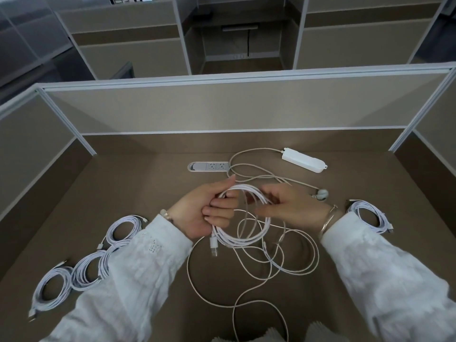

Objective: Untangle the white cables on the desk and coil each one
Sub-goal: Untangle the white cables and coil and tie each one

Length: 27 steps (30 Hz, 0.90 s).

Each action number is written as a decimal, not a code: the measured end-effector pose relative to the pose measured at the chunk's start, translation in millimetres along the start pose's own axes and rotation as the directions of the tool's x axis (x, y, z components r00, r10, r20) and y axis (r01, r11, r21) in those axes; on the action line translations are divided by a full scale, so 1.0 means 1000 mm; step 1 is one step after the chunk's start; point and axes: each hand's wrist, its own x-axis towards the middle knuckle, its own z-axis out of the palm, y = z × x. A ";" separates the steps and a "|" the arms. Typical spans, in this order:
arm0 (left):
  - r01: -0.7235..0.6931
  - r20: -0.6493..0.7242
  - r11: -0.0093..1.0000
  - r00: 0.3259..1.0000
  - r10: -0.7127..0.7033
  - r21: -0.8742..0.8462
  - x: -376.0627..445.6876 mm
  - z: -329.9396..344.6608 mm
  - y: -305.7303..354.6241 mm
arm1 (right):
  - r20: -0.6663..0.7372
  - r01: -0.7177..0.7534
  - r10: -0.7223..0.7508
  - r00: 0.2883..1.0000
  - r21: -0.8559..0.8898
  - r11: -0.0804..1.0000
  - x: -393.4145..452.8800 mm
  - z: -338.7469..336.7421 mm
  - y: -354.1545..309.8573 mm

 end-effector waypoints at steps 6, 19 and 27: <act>-0.027 -0.100 0.998 0.994 0.031 0.050 -0.004 0.000 0.006 | -0.002 -0.019 0.020 1.000 0.209 0.978 -0.004 0.001 0.007; -0.098 -0.095 0.995 0.991 0.095 -0.031 0.004 0.001 -0.006 | 0.032 -0.067 0.073 0.997 0.835 0.546 -0.001 0.003 0.005; -0.290 -0.260 0.956 0.920 0.294 0.052 -0.004 -0.003 0.015 | 0.080 -0.208 0.223 0.972 0.737 0.643 -0.002 0.023 0.033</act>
